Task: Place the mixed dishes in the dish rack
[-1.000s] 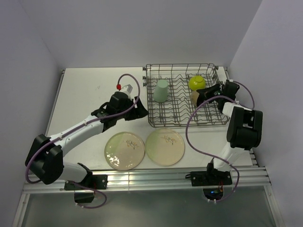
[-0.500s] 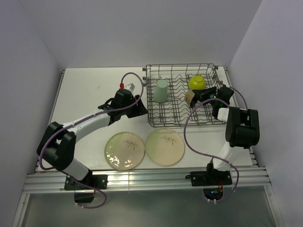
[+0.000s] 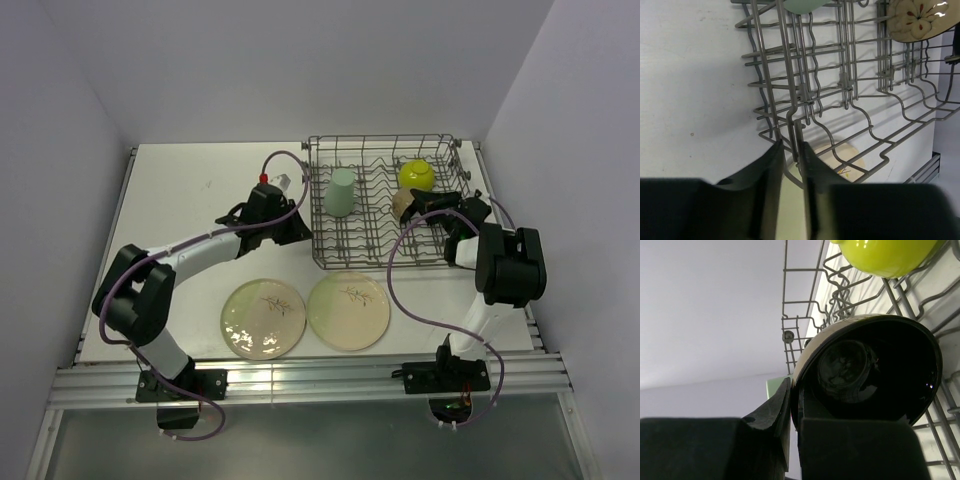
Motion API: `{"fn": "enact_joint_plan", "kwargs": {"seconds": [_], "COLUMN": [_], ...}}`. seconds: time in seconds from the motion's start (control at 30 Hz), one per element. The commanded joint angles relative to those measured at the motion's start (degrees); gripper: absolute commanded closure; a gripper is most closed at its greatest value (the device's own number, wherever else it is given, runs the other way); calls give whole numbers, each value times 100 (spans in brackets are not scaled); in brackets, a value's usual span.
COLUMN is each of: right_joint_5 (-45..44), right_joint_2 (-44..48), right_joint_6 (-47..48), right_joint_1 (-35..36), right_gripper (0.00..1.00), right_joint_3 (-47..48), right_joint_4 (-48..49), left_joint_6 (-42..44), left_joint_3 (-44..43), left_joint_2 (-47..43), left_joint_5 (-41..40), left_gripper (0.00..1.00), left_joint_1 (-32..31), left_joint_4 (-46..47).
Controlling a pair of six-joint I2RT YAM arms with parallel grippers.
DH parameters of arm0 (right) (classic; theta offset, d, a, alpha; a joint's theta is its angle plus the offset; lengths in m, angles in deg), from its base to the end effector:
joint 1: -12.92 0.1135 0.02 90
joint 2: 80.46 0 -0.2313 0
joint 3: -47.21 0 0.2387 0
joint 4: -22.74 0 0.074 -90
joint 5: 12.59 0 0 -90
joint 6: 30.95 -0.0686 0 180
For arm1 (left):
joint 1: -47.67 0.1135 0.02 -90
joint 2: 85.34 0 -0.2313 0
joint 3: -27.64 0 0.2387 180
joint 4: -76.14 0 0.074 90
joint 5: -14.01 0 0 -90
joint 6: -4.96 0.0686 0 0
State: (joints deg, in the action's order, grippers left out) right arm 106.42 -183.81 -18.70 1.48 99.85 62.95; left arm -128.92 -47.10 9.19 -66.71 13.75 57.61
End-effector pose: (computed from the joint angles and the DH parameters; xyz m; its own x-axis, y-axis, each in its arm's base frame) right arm 0.3558 -0.0381 0.1294 -0.3251 0.9377 -0.1223 0.1122 0.1666 0.9796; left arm 0.3042 -0.2179 0.1754 -0.8254 -0.2693 -0.4962 0.1160 0.7792 -0.6159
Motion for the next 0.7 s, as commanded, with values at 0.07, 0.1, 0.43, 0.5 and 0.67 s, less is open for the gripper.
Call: {"fn": "enact_joint_plan", "kwargs": {"seconds": [0.07, 0.1, 0.43, 0.5, 0.67], "right_joint_5": [-555, -572, -749, -783, -740], "right_joint_2": [333, 385, 676, 641, 501], "right_joint_6": [-29, 6, 349, 200, 42], "right_joint_1": [-7, -7, -60, -60, -69], "right_gripper": [100, 100, 100, 100, 100], "right_joint_3": [-425, -460, -645, -679, -671], "right_joint_4": [53, -18, -783, -774, -520], "left_joint_6": [20, 20, -24, -42, 46], "left_joint_3": [-292, -318, -337, -310, -371], "left_joint_2": [75, 93, 93, 40, 31], "left_joint_5": [144, 153, 171, 110, 65], "left_gripper": [87, 90, 83, 61, 38], "left_joint_1": [69, 69, 69, 69, 69], "left_joint_4": [221, 221, 273, 265, 203]}}
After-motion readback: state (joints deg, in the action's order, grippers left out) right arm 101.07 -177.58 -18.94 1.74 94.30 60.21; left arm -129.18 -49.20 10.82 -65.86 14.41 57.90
